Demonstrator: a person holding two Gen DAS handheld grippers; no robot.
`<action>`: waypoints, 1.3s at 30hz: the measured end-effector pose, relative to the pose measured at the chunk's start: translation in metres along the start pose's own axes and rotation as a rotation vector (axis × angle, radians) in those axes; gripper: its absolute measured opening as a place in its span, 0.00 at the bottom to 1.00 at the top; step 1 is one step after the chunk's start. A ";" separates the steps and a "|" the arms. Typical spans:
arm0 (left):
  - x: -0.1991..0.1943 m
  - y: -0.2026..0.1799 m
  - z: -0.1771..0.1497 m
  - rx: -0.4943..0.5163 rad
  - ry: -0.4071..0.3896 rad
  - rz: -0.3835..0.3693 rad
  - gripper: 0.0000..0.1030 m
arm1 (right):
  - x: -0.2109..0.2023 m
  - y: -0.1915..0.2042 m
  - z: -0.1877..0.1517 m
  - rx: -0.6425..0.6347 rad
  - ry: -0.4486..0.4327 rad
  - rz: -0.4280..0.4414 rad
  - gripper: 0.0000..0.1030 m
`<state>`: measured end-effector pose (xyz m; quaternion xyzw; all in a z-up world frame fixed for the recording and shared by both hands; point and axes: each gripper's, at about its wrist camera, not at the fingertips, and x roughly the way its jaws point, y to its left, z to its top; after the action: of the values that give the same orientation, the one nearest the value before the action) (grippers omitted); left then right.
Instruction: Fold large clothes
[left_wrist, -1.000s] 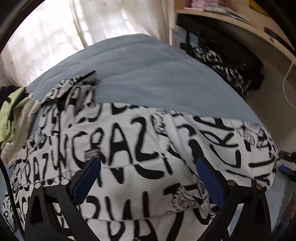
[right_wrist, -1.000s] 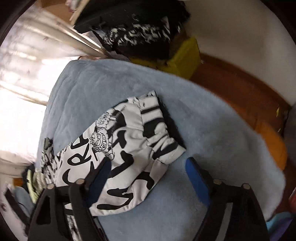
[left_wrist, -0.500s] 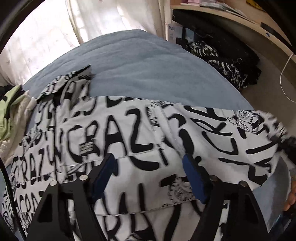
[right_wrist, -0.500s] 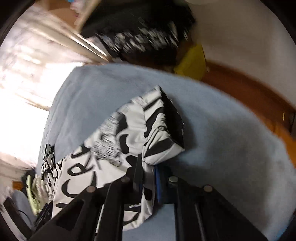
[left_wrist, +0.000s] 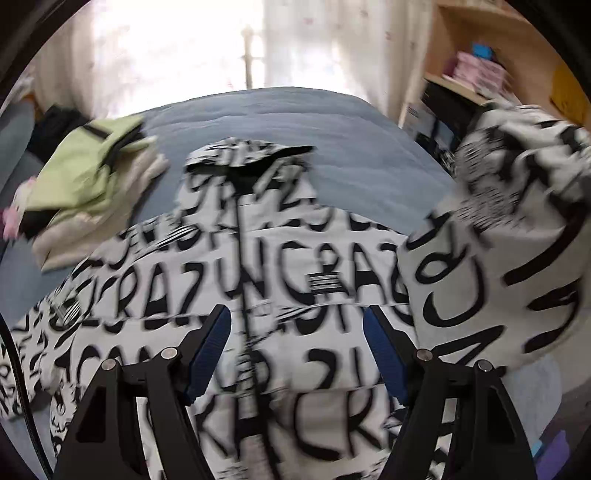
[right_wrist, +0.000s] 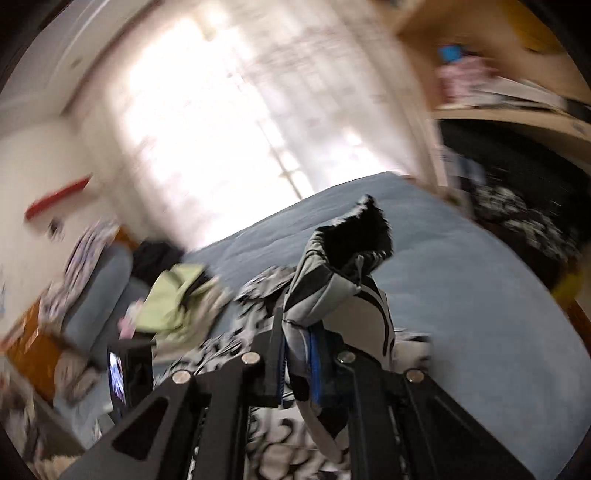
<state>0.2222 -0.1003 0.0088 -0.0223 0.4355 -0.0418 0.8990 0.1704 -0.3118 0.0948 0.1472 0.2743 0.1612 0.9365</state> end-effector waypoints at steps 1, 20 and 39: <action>-0.003 0.016 -0.004 -0.016 0.001 0.000 0.70 | 0.011 0.009 -0.006 -0.014 0.024 0.004 0.14; 0.059 0.103 -0.076 -0.146 0.196 -0.256 0.71 | 0.099 0.039 -0.120 0.122 0.314 -0.011 0.54; 0.088 0.142 -0.089 -0.299 0.264 -0.484 0.71 | 0.055 -0.019 -0.184 0.194 0.336 -0.250 0.72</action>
<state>0.2145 0.0323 -0.1256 -0.2516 0.5318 -0.1926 0.7854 0.1151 -0.2737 -0.0856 0.1725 0.4568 0.0391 0.8718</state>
